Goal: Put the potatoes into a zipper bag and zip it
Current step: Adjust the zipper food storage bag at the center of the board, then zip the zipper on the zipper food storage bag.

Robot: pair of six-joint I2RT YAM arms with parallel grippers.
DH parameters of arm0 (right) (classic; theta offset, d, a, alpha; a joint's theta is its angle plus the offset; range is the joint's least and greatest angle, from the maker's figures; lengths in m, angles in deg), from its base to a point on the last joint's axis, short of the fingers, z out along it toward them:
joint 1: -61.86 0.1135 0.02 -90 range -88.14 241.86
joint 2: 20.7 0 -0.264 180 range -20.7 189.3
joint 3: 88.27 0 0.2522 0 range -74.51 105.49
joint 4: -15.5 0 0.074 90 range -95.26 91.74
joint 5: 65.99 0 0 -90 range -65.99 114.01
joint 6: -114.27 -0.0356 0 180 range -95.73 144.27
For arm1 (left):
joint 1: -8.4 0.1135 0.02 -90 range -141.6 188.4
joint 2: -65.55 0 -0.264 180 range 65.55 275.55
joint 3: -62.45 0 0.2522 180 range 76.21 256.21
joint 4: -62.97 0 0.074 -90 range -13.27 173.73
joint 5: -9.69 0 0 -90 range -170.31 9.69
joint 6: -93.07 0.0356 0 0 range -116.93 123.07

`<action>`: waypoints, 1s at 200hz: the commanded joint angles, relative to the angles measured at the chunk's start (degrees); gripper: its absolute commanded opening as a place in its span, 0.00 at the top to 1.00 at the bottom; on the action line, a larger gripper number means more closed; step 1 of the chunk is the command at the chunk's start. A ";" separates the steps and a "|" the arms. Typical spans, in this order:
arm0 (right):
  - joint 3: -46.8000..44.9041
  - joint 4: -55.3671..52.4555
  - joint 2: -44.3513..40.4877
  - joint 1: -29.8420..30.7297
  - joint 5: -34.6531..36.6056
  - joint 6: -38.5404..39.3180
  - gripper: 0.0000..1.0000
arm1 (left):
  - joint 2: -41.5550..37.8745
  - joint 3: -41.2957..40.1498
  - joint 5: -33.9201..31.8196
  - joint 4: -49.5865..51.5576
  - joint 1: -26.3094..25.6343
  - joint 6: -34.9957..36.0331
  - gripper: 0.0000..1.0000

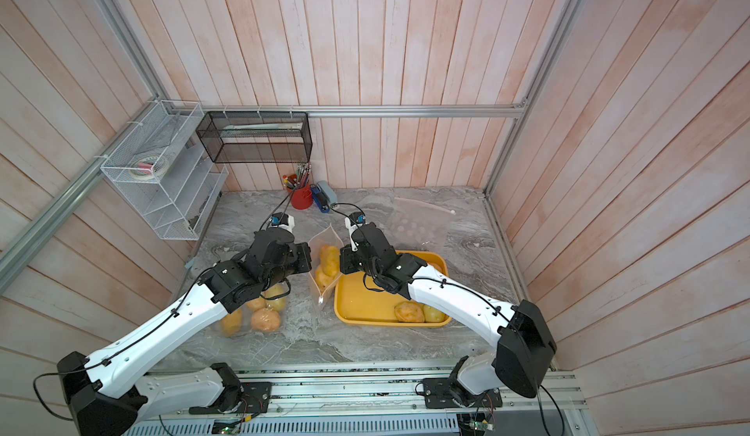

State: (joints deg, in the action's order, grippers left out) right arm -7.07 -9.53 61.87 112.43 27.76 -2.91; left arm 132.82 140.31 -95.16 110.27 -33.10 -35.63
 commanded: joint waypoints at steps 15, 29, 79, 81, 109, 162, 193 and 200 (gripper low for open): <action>5.08 -2.50 4.00 2.68 1.04 5.65 1.00 | 0.05 -1.49 -4.02 -1.41 0.36 -2.02 1.00; 6.18 -3.04 4.35 3.62 3.02 6.74 1.00 | 0.95 -1.30 -5.45 -0.70 0.58 -2.94 1.00; 7.27 -1.83 6.53 3.75 3.21 7.75 0.98 | 3.36 -1.72 -5.40 0.44 2.86 -5.85 1.00; 7.20 -1.68 6.46 3.75 3.02 7.75 0.96 | 3.39 -1.77 -5.26 0.58 3.12 -6.06 1.00; 4.10 2.38 3.65 3.75 0.62 8.19 0.71 | 3.80 -3.06 -1.13 1.09 8.35 -7.65 1.00; -12.02 17.11 -8.90 5.90 0.79 11.70 0.21 | 2.29 -4.95 3.14 0.64 13.19 -8.17 1.00; -21.31 26.86 -11.68 9.42 3.73 15.05 0.21 | 1.28 -5.66 3.53 -0.08 13.22 -8.24 1.00; -22.26 28.91 -11.36 10.24 2.93 15.79 0.22 | 1.32 -5.58 3.59 0.03 13.29 -8.24 1.00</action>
State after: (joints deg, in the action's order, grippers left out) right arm -25.28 9.25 50.13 120.51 29.90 9.29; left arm 135.51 135.28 -92.89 110.62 -20.09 -43.34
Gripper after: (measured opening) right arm 0.790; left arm 0.047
